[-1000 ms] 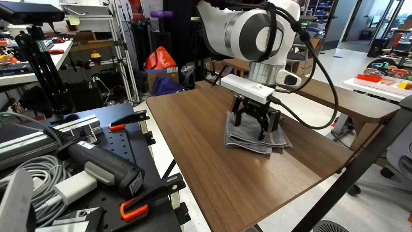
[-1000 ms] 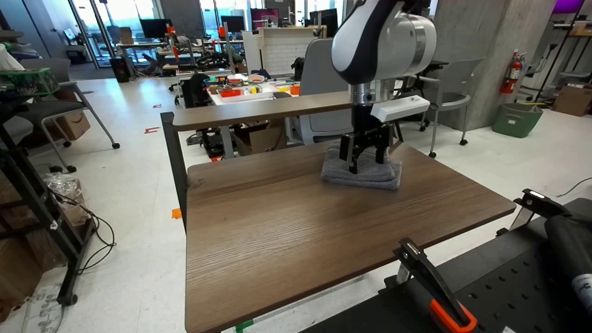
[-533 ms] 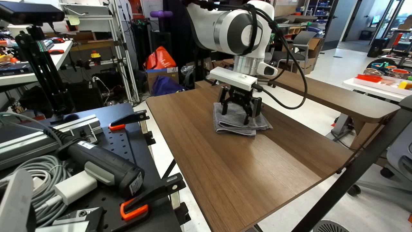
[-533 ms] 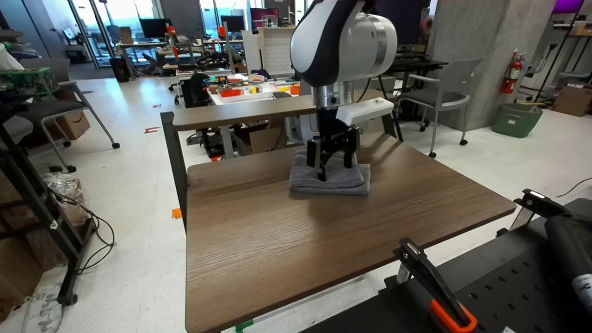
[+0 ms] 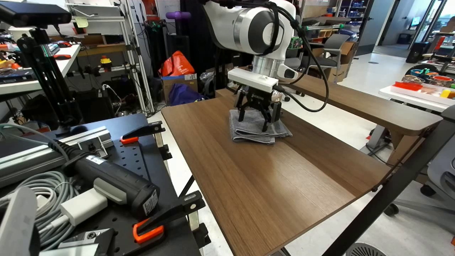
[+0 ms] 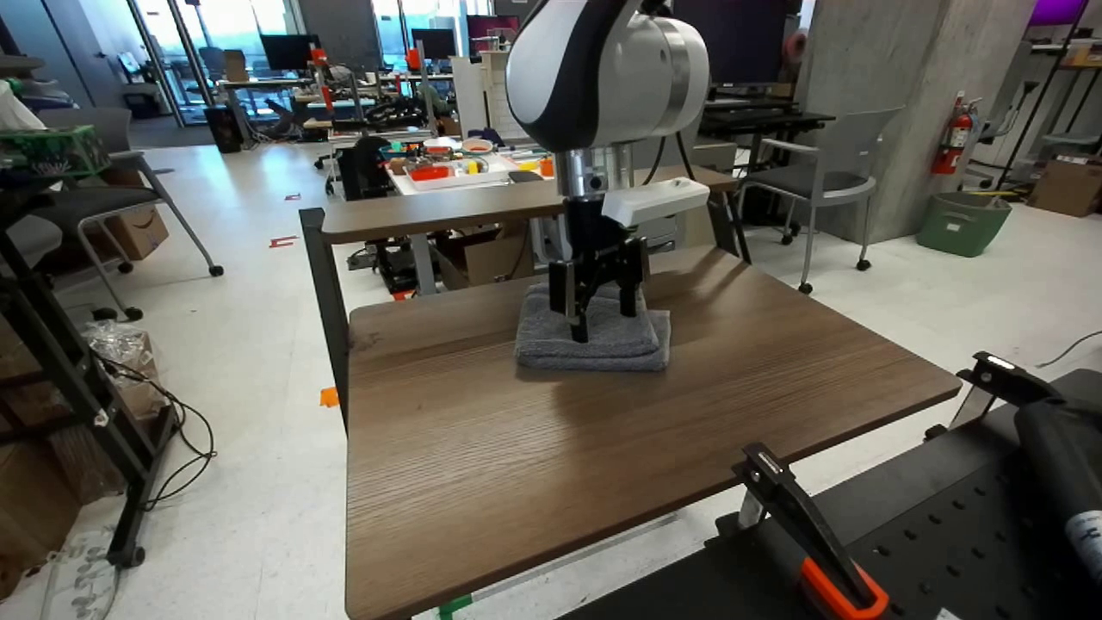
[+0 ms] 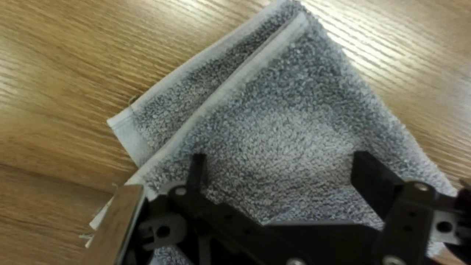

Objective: Slide the grey towel to the left

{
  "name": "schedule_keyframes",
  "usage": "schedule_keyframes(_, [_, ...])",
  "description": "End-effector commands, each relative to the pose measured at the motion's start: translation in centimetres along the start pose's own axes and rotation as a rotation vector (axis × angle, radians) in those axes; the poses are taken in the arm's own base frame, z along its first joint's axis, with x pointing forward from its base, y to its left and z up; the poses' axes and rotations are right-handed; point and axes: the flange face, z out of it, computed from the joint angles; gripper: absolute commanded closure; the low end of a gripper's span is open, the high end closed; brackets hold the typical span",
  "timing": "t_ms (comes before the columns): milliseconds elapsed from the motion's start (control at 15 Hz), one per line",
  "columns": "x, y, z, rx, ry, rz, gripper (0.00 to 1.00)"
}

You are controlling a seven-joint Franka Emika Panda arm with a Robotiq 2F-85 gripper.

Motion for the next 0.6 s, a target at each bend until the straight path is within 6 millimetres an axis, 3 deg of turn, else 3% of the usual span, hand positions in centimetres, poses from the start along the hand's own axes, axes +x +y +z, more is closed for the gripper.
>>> schedule_keyframes(0, [-1.7,-1.4,-4.1,-0.033,-0.017,-0.062,0.00])
schedule_keyframes(267, [-5.3,-0.6,-9.7,-0.055,0.019,-0.114,0.00])
schedule_keyframes(333, [-2.0,-1.0,-7.0,-0.050,0.030,-0.075,0.00])
schedule_keyframes(533, [-4.2,-0.4,-9.8,-0.057,0.037,-0.091,0.00])
